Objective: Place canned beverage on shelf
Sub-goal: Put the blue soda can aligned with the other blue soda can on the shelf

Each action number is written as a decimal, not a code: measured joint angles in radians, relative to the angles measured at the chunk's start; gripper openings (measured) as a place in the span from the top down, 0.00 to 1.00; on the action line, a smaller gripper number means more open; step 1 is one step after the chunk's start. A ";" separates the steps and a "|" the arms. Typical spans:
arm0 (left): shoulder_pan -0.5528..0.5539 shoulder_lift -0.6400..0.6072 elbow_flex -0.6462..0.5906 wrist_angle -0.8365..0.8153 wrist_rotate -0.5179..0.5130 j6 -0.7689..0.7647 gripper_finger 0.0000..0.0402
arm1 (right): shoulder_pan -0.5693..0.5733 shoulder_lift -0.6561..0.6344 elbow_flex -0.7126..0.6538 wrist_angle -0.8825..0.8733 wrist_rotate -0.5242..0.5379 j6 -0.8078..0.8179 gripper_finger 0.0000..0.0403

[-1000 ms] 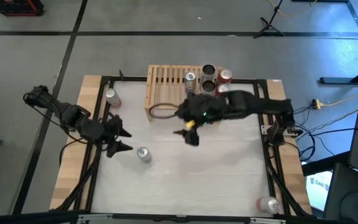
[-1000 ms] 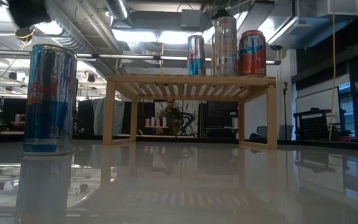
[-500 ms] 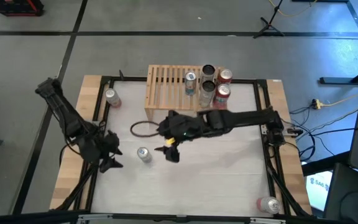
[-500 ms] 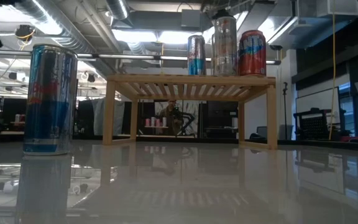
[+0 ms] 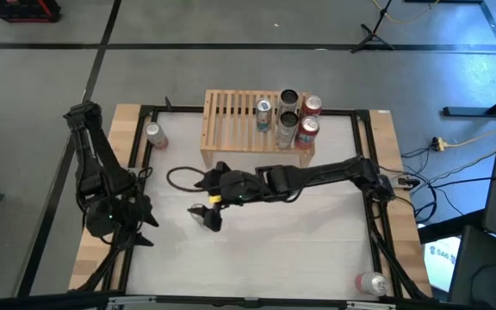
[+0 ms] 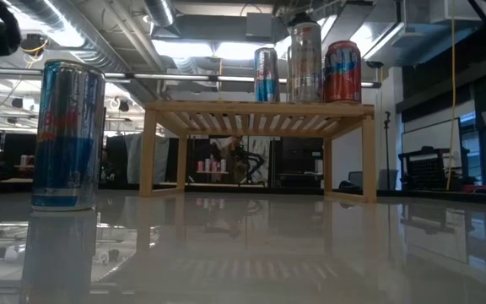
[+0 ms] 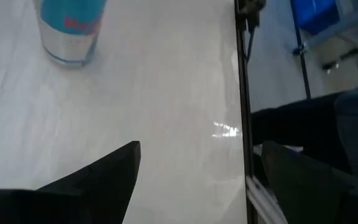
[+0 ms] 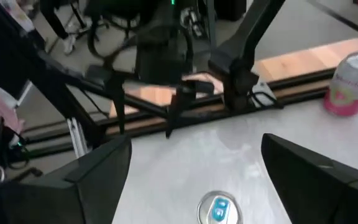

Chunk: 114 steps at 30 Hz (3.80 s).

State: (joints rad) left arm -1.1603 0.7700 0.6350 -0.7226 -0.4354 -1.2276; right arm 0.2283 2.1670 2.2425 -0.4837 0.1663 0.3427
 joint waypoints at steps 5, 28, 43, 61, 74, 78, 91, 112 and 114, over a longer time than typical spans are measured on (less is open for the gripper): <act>-0.047 0.000 0.000 -0.003 -0.032 -0.007 0.19 | -0.005 0.055 0.000 -0.010 0.009 -0.009 0.13; -0.050 0.000 0.000 -0.002 -0.220 -0.049 0.19 | 0.001 0.215 0.001 -0.025 0.044 -0.011 0.13; -0.049 0.000 0.000 -0.001 -0.229 -0.048 0.19 | 0.014 0.270 0.001 -0.027 0.086 -0.006 0.14; -0.050 0.000 0.000 0.032 -0.225 -0.047 0.19 | 0.014 0.205 -0.001 -0.065 0.053 0.012 0.49; -0.049 0.000 0.000 0.044 -0.242 -0.045 0.19 | -0.033 -0.101 0.000 -0.320 0.048 -0.065 0.49; -0.049 0.000 0.000 0.044 -0.255 -0.045 0.19 | -0.062 -0.167 0.001 -0.408 0.068 -0.114 0.49; 0.045 0.000 0.000 0.093 -0.419 -0.045 0.19 | -0.245 -0.356 0.000 -0.598 -0.037 -0.337 0.49; 0.235 0.000 0.000 0.156 -0.435 0.000 0.19 | -0.517 -0.408 -0.058 -0.662 -0.437 -0.610 0.49; 0.246 0.000 0.000 0.156 -0.436 0.001 0.19 | -0.516 -0.434 -0.105 -0.631 -0.446 -0.610 0.49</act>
State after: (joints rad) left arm -0.9146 0.7701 0.6350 -0.5671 -0.8710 -1.2265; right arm -0.2874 1.7331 2.1372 -1.1150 -0.2798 -0.2668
